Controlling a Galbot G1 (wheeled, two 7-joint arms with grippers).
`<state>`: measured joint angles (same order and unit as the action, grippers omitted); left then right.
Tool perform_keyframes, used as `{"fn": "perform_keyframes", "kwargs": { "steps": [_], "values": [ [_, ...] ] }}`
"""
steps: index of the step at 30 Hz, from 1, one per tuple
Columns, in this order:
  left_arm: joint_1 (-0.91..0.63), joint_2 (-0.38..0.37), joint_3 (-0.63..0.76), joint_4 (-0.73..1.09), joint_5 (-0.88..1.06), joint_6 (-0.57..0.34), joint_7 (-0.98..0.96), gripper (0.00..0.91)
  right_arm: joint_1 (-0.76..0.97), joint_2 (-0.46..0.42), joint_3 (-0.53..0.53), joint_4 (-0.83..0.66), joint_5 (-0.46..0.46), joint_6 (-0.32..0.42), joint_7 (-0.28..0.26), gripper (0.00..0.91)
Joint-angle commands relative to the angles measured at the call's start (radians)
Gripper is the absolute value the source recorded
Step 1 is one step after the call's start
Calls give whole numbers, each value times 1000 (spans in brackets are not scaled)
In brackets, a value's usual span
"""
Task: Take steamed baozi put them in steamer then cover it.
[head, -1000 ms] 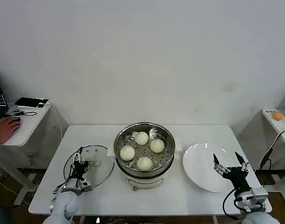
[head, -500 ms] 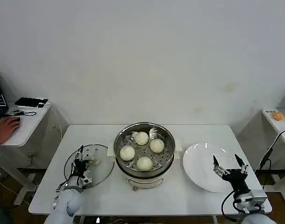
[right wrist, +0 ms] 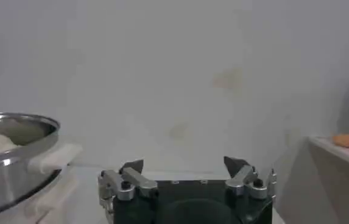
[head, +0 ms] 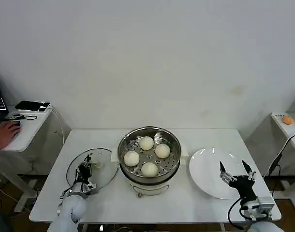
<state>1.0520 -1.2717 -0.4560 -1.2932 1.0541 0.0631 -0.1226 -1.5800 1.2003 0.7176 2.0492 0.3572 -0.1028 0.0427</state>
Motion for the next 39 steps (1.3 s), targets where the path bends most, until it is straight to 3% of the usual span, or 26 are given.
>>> {"fn": "perform_keyframes", "kwargs": {
  "steps": [1, 9, 23, 28, 33, 39],
  "values": [
    [12, 13, -6, -37, -2, 0, 0, 0, 13, 3, -5, -9, 1, 5, 0, 907],
    [71, 26, -51, -197, 61, 39, 46, 0, 46, -1, -17, -15, 10, 7, 1, 907],
    [239, 98, -127, -687, 244, 273, 220, 0, 101, 1, -55, -34, 16, 22, 18, 907],
    [275, 87, -71, -872, 359, 418, 273, 0, 98, 10, -55, -34, 9, 20, 28, 907],
    [263, 52, 40, -992, 417, 438, 300, 0, 74, 24, -37, -19, -29, 9, 39, 907],
    [215, 29, 154, -974, 467, 430, 331, 0, 47, 42, -11, 13, -59, -18, 51, 907]
  ]
}}
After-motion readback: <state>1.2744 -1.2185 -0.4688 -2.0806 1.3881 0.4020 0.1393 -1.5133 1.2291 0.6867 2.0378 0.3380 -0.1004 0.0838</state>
